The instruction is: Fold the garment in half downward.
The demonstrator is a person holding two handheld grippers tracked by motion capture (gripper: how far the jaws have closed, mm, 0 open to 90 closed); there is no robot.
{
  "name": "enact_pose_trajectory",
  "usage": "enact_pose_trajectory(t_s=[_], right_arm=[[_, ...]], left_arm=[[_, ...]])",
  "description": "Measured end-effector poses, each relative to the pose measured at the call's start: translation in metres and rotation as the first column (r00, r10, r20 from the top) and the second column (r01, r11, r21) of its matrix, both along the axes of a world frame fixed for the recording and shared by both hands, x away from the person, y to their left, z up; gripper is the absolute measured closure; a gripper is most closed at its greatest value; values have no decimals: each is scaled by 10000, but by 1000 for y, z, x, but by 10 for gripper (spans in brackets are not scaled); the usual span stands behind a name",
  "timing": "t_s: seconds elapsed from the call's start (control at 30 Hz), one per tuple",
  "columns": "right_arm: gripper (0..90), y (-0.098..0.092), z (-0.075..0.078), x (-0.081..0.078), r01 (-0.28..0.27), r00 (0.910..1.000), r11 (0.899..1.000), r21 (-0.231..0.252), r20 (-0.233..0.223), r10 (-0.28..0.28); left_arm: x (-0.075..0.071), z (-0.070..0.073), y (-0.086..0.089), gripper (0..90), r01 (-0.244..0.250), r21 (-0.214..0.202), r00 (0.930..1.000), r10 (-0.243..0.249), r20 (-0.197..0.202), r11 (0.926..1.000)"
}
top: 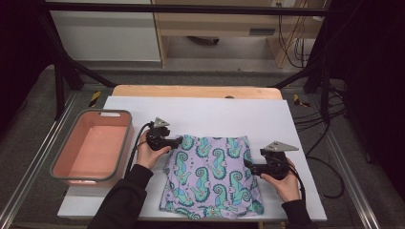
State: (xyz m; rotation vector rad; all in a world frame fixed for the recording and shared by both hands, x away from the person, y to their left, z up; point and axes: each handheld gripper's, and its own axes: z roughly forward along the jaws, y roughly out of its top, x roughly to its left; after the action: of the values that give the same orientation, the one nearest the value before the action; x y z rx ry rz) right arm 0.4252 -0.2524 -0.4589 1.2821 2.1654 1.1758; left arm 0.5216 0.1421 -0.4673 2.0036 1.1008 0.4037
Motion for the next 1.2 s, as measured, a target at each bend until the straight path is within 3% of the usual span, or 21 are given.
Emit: enact_pose_trajectory(t_s=[0.13,0.4,0.57,0.87,1.0,1.2], right_arm=[[208,1,1,12,193,9998,9998,12,15,-193],[264,9,1,42,348,9994,9994,-18,-89,-348],[310,13,-3,60,452,9986,9987,-250,-269,-458],[393,15,-13,86,583,9962,9969,-532,-618,-615],[444,14,-18,92,624,9950,9973,-389,-752,-652],[549,18,-22,92,211,9957,9982,-566,-893,-261]], left_arm=[[6,-3,1,379,3,-138,10000,-4,-85,9999],[10,-7,-1,509,269,98,9992,-266,-313,9996],[10,-10,-4,591,455,206,9968,-440,-662,9988],[9,-9,-5,743,593,281,9957,-571,-729,9978],[9,-9,-7,821,641,178,9945,-624,-837,9978],[7,-9,-8,857,653,248,9947,-631,-810,9976]])
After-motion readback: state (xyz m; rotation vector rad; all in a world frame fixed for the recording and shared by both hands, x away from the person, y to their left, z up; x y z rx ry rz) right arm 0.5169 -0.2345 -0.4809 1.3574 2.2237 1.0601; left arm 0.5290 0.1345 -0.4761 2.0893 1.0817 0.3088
